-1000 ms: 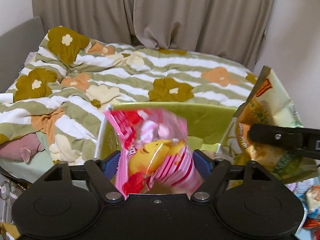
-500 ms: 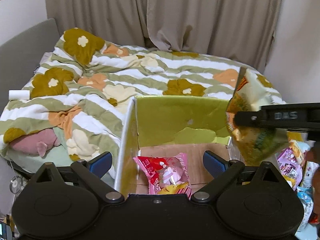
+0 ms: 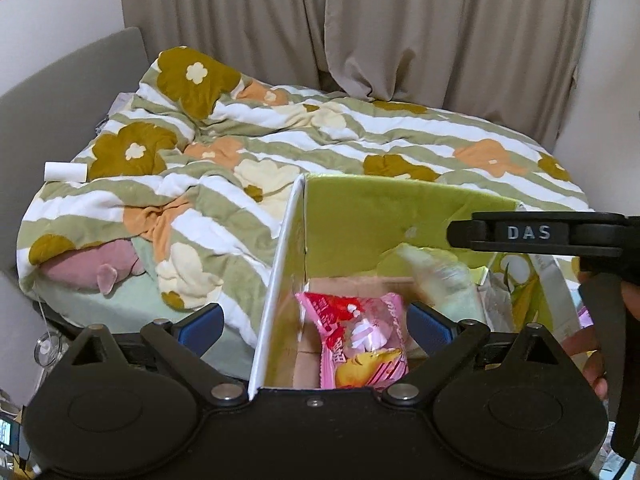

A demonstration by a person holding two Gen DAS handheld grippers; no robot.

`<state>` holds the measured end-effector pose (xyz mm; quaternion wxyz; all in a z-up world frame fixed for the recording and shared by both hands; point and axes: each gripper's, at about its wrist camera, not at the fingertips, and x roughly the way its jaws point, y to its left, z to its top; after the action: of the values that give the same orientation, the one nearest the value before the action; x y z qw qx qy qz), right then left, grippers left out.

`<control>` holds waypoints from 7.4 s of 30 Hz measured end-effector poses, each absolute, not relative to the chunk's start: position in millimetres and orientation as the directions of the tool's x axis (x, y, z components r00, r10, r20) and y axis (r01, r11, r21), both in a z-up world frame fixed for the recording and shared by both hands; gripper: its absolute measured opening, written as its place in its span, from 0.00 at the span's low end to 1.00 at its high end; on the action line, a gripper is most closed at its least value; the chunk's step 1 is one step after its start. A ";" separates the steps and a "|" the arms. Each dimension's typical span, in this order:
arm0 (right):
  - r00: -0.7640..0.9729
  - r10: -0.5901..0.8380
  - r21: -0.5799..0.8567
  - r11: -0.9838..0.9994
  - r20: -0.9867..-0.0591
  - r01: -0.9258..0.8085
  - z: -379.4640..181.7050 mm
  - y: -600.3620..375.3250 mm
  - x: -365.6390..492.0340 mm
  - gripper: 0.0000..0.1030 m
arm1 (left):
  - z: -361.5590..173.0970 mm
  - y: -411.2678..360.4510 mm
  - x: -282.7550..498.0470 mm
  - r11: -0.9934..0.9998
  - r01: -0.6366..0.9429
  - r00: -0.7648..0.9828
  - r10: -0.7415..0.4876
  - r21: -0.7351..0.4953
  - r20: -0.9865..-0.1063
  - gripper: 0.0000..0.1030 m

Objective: Organize snacks
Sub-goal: 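Carry both bags over the yellow box and release them inside, then move both tools back over the snack pile, then grasp the brown chocolate bag with the left tool while the right tool grasps the orange cheese bag, then lower both bags into the yellow box and open both tools, then move both tools back toward the remaining snack bags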

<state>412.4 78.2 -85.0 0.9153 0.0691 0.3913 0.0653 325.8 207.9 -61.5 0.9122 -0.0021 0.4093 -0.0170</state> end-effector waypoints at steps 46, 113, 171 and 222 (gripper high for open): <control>0.831 -0.021 0.109 0.989 -0.555 0.098 6.9 -87.4 178.0 1.00 | 1.3 70.2 173.9 0.973 0.233 0.816 -0.190 0.010 -0.546 0.97; 0.620 0.108 0.167 0.985 -0.777 0.037 -142.7 -215.4 196.6 0.78 | -164.3 -77.9 138.9 0.855 0.377 0.730 -0.038 0.356 -0.682 0.70; 0.732 0.109 0.170 0.985 -0.672 0.009 -44.5 51.6 271.4 0.70 | -87.0 157.3 240.7 0.913 0.335 0.650 -0.045 0.233 -0.759 1.00; 0.801 0.233 0.219 0.967 -0.551 -0.131 -25.8 44.4 239.4 1.00 | -26.7 184.9 204.2 0.986 0.151 0.777 -0.074 0.071 -0.626 1.00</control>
<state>239.4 44.4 -25.8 0.9452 0.0856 0.3001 0.0962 204.2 184.9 -26.7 0.9407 0.0586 0.3288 -0.0600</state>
